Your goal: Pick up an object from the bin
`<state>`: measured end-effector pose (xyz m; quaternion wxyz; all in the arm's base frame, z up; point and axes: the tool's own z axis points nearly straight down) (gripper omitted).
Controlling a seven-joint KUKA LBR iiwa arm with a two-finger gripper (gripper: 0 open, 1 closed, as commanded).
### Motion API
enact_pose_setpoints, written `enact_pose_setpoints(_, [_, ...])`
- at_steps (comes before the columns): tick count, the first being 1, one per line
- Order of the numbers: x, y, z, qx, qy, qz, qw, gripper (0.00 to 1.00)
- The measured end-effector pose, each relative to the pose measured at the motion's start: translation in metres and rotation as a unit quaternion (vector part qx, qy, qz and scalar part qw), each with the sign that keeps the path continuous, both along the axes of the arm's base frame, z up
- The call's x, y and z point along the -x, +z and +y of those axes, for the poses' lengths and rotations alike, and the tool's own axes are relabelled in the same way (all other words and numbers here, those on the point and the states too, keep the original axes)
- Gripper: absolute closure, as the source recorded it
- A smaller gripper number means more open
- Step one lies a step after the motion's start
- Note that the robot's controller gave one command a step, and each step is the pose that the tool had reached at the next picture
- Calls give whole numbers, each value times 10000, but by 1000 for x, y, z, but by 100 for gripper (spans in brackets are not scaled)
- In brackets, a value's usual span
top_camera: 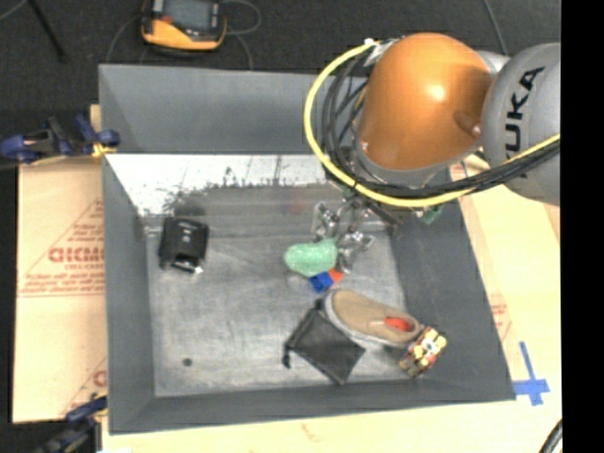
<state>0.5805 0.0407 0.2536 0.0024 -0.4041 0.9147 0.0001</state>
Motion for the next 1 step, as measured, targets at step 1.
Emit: enact_pose_setpoints(1, [0, 0, 0, -1, -2, 2, 10000, 100])
